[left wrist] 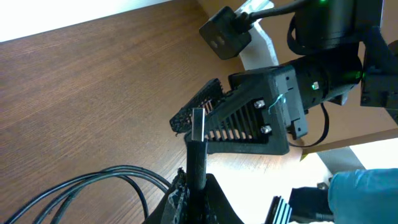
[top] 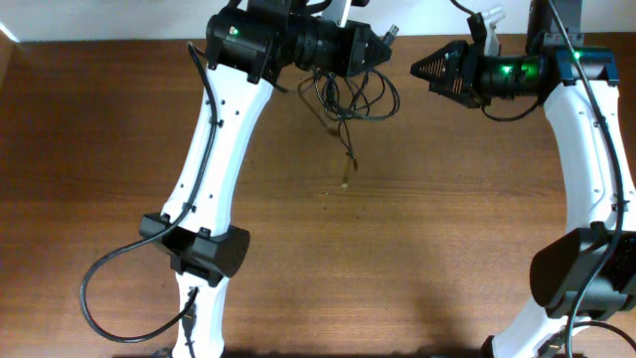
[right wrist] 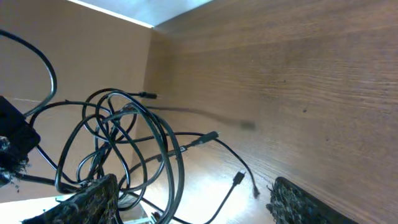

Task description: Untangle cables

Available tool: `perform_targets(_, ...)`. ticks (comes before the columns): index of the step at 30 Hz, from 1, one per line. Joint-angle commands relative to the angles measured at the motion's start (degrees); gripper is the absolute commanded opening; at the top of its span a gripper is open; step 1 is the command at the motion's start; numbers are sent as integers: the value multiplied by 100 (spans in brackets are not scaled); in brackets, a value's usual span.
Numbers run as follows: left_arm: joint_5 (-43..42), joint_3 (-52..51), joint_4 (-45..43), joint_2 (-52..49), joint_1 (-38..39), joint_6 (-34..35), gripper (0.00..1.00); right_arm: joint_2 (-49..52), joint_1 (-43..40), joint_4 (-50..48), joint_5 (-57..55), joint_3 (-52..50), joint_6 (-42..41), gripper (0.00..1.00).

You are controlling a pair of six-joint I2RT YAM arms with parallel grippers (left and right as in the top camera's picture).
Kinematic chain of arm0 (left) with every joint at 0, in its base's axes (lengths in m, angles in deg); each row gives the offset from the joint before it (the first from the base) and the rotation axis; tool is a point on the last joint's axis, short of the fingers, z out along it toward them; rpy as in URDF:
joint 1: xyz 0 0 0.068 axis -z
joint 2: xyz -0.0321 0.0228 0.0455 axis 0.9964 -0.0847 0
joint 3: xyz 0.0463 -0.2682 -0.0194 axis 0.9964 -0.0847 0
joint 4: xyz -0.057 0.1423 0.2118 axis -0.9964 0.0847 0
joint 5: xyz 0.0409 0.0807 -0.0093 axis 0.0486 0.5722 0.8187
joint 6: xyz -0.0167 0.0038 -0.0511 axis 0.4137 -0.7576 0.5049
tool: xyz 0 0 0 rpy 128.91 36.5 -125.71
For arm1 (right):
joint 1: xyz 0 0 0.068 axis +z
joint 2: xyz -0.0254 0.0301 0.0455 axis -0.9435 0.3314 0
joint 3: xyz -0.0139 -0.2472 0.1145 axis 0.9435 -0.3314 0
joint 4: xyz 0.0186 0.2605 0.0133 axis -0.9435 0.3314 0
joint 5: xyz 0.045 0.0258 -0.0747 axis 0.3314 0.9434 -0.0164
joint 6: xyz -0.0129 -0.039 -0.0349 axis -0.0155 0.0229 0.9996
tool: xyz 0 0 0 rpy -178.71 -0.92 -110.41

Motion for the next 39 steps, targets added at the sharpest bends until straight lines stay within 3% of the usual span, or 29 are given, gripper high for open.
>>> perform_targets(1,-234,52,-208,48,-31,142,0,-177,264,-35,-317,33,-411,75)
perform_targets(4,-874,52,-658,48,-31,195,0,0,605,-42,-973,33,-866,72)
perform_targets(8,-1211,52,-1014,48,-31,551,0,472,942,-352,-1012,33,-1416,68)
perform_targets(12,-2179,55,-2124,149,-142,667,0,697,752,-260,-1521,-140,-1587,54)
perform_targets(17,-2083,55,-2785,553,-678,962,0,743,221,177,-2369,-258,-1484,45)
perform_targets(24,-1945,55,-4406,1029,-1405,1974,0,933,155,361,-3322,-693,-1392,43)
perform_targets(28,-1502,55,-4776,1266,-1792,2135,0,933,52,382,-3462,-833,-1390,43)
perform_targets(31,-1137,55,-4776,1449,-2004,2214,0,933,-61,385,-3469,-931,-1384,43)
perform_targets(33,-1351,55,-4693,1488,-2074,2212,0,933,-94,380,-3362,-942,-1228,43)
perform_targets(35,-1486,52,-3934,1469,-2009,2061,0,920,-87,212,-2551,-935,-625,45)
perform_targets(39,-1294,46,-1779,1252,-1582,702,12,772,-87,186,-1329,-772,168,50)
